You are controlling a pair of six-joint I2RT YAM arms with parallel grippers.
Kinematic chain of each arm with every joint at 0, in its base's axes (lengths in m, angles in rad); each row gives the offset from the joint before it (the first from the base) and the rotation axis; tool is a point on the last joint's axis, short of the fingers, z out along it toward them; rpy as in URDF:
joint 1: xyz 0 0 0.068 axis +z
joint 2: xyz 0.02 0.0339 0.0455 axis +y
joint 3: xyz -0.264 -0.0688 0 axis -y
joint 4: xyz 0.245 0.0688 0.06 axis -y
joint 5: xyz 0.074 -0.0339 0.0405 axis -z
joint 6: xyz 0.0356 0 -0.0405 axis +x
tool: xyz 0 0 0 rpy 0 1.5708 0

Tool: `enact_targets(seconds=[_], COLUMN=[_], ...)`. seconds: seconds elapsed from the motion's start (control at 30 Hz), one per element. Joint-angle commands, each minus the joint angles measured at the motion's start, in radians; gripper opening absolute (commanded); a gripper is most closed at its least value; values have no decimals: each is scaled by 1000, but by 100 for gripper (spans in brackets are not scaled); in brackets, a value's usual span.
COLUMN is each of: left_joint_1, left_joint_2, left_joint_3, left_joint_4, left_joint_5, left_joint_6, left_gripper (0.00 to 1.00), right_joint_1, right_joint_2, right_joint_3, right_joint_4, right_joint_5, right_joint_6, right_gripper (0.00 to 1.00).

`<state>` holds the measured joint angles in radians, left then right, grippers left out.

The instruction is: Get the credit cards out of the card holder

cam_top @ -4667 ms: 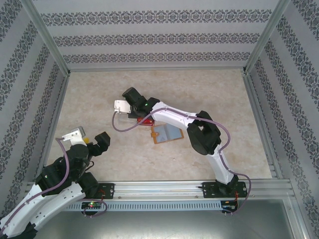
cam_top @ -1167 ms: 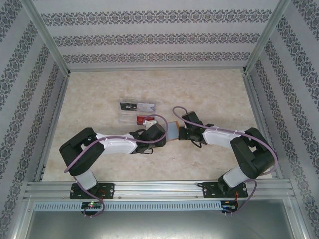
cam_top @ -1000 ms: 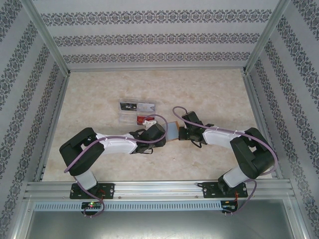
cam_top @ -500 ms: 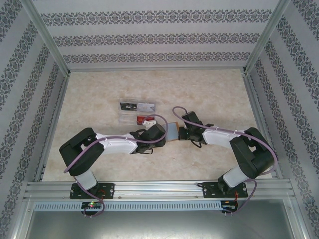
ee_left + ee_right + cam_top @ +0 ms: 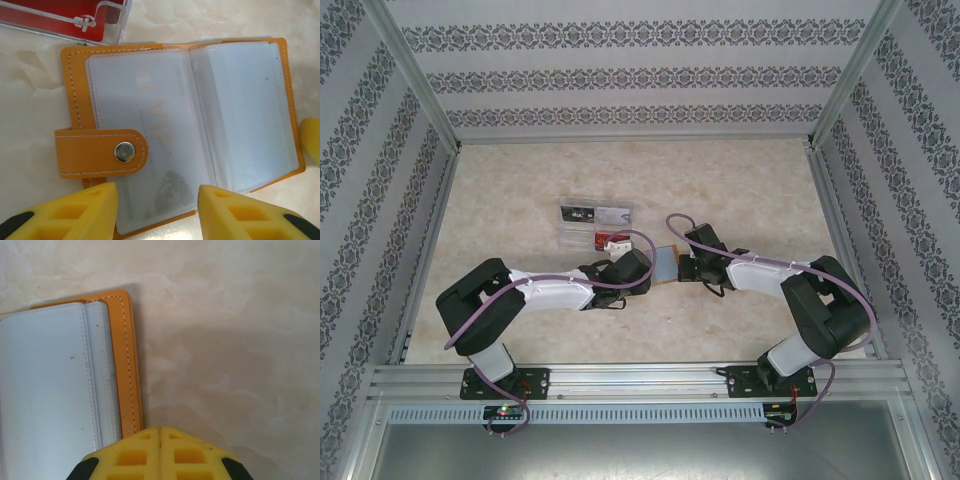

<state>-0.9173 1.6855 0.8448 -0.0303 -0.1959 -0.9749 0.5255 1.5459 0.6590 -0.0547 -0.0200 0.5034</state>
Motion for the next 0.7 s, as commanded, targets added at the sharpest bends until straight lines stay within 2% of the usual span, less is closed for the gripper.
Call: enact_targets(seconds=[0.0, 0.3, 0.67], left_joint_1=[-13, -12, -14], left_joint_2=[21, 73, 39], left_joint_3=[6, 44, 36], left_joint_4=[-45, -70, 69], left_joint_5=[-22, 2, 79], left_joint_6=[-19, -23, 84], left_gripper=[47, 46, 49], right_joint_1=[-7, -7, -7], right_joint_2=[17, 17, 20], right_joint_3=[4, 4, 5], right_joint_4=[10, 12, 19], right_joint_5=[-17, -23, -38], right_joint_6=[20, 20, 20], right_gripper=[0, 0, 0])
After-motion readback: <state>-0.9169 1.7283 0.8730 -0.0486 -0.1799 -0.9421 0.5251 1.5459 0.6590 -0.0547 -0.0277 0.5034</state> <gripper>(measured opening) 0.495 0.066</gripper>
